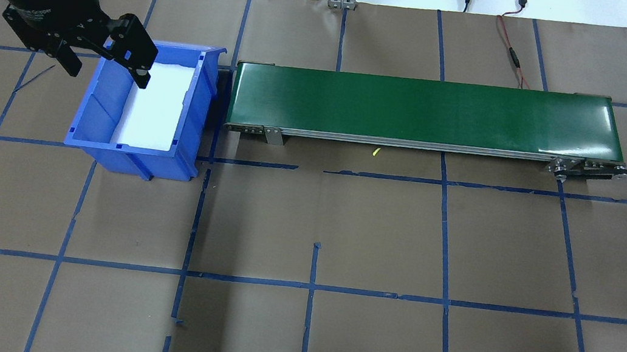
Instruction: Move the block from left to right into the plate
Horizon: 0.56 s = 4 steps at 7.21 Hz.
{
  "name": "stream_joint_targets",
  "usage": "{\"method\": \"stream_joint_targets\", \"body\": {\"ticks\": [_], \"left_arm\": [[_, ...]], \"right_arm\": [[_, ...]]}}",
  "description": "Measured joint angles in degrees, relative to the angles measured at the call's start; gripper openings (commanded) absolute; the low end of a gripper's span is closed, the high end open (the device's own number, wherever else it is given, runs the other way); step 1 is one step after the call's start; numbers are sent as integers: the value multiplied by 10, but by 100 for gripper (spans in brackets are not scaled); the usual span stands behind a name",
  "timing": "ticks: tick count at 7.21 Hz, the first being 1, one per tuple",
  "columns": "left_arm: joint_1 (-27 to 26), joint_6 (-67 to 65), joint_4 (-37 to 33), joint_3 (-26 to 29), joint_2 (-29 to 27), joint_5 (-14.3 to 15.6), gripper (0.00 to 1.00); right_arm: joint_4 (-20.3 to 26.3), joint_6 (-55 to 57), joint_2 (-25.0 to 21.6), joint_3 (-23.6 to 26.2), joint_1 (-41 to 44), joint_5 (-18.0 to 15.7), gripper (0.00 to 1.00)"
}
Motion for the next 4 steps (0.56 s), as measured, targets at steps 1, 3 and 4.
{"method": "stream_joint_targets", "body": {"ticks": [1, 3, 4], "left_arm": [[0, 0, 0, 0, 0, 0, 100], [0, 0, 0, 0, 0, 1, 100], [0, 0, 0, 0, 0, 1, 100]], "right_arm": [[25, 1, -9, -25, 24, 9, 100], [52, 1, -16, -57, 69, 47, 100], [57, 2, -24, -64, 92, 57, 100]]}}
